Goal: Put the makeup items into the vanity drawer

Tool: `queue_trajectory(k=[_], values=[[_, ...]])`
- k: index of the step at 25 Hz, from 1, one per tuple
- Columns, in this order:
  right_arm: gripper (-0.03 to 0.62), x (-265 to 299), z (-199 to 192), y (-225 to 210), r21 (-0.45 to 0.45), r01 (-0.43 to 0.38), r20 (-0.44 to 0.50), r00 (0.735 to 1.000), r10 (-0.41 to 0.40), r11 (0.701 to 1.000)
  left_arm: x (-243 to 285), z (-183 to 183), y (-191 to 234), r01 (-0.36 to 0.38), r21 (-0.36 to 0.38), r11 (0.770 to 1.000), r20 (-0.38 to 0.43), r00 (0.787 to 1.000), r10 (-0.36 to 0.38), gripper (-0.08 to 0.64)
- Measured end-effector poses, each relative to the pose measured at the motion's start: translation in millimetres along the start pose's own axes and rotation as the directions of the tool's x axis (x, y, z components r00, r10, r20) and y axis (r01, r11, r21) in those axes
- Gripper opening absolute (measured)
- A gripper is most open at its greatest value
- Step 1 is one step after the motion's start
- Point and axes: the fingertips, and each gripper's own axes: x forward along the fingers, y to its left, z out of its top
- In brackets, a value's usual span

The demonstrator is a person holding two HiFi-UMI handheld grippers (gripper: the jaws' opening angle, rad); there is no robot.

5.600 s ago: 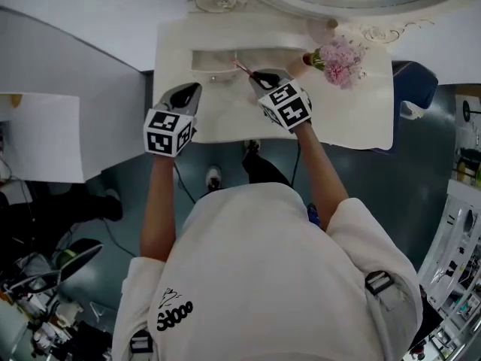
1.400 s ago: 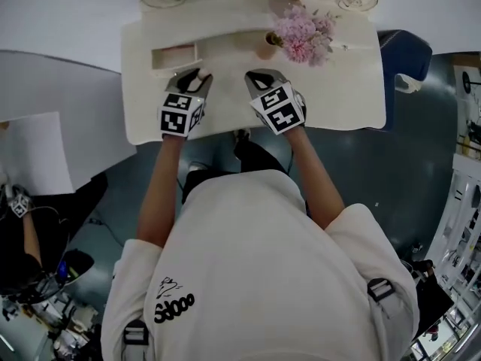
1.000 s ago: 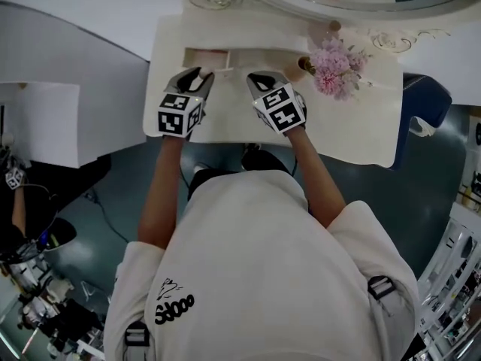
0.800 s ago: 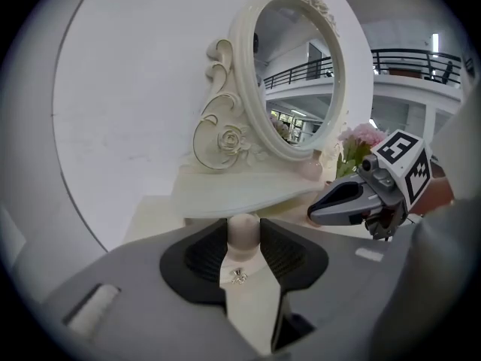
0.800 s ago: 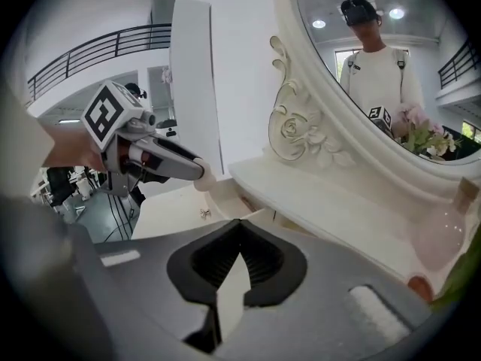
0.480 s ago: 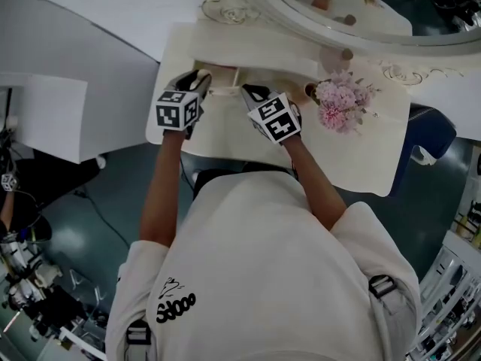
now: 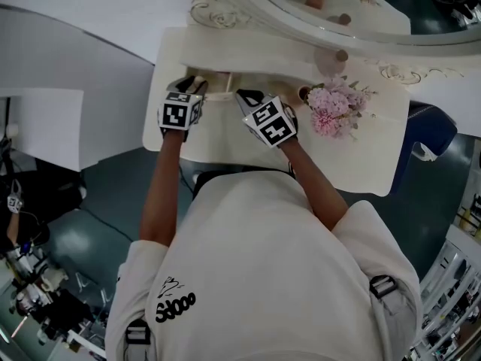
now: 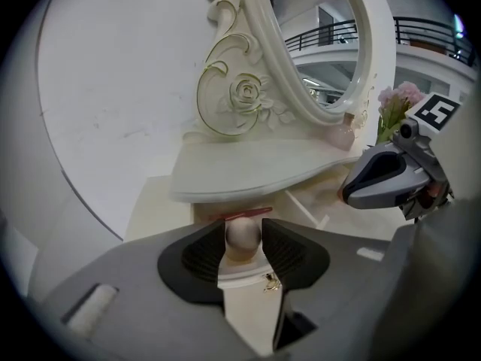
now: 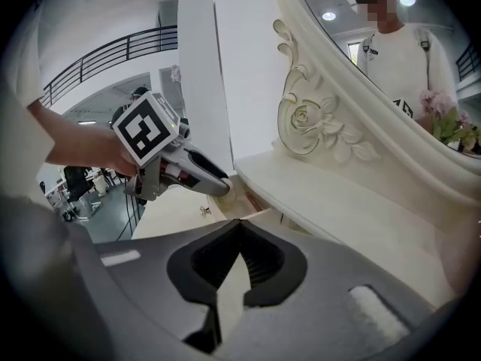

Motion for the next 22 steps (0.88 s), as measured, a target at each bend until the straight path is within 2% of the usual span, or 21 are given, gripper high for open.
queue_trajectory(k=[10,17,20,22], values=[[0.003,-6.2,3.8,-3.2,0.013,0.021,0.022,1.0,-0.022,1.0,-14.2,3.6,0.3,0.009,-0.013,1.0,0.053,0.999,-0.008,0.169],[0.003,-23.0,11.5,-6.4,0.03,0.078,0.058,0.995,-0.079,0.997,-41.8,14.6,-6.6,0.029,-0.013,0.999,0.15,0.988,-0.027,0.078],[0.002,-32.2,19.8,-2.9,0.035,0.094,0.085,0.992,-0.097,0.995,-57.8,22.4,-15.7,0.051,0.004,0.999,0.202,0.978,-0.051,0.022],[0.002,-38.6,28.9,-0.8,0.038,0.108,0.107,0.988,-0.111,0.993,-69.4,29.8,-21.7,0.063,0.023,0.998,0.239,0.969,-0.067,0.017]])
